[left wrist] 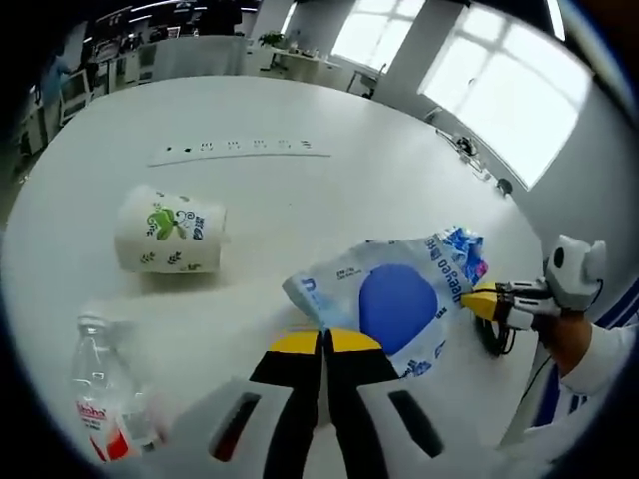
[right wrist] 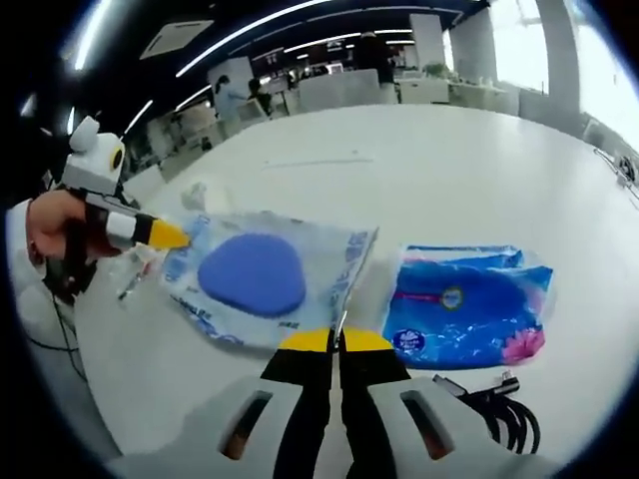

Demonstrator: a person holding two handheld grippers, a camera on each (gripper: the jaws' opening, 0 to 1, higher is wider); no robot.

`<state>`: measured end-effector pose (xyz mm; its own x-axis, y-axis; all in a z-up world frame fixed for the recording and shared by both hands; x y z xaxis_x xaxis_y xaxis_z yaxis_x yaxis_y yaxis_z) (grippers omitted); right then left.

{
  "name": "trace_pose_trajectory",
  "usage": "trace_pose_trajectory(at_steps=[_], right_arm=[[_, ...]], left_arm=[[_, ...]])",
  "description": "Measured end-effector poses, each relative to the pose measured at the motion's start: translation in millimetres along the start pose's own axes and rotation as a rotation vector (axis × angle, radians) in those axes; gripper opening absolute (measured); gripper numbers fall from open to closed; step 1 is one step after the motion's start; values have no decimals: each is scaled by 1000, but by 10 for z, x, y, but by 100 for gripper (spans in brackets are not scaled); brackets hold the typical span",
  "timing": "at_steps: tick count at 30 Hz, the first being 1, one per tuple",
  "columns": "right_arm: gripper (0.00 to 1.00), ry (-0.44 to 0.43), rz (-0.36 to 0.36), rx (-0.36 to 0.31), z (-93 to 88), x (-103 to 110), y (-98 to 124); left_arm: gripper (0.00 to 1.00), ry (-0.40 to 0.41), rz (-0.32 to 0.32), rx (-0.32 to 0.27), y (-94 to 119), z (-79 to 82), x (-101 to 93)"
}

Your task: Arrange the tabletop items into an orderly group along one side of the table until the central work area is clear of visible clutter.

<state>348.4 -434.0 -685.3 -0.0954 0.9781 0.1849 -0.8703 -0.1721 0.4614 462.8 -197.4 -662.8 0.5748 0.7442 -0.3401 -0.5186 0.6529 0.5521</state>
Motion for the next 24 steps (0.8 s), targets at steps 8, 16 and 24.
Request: trace_pose_trajectory(at_steps=[8, 16, 24], right_arm=[[0, 7, -6, 9, -28, -35, -50], [0, 4, -1, 5, -35, -36, -73], [1, 11, -3, 3, -34, -51, -78]], left_arm=[[0, 25, -3, 3, -59, -16, 33], [0, 48, -2, 5, -78, -48, 62], [0, 56, 0, -4, -84, -74, 93]])
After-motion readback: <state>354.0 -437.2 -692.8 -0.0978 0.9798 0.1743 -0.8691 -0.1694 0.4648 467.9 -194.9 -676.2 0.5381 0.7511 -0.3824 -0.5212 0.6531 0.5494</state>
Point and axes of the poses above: the point that each gripper's makers call its tool centre point, and the gripper's own axes: y roughly backward along the fingers, x roughly to its left, z roughly out of its top, the point moved 9 cm from there along y, roughly backward along the fingers, and after that the axes turned 14 degrees about -x, right-handed, at the moved point
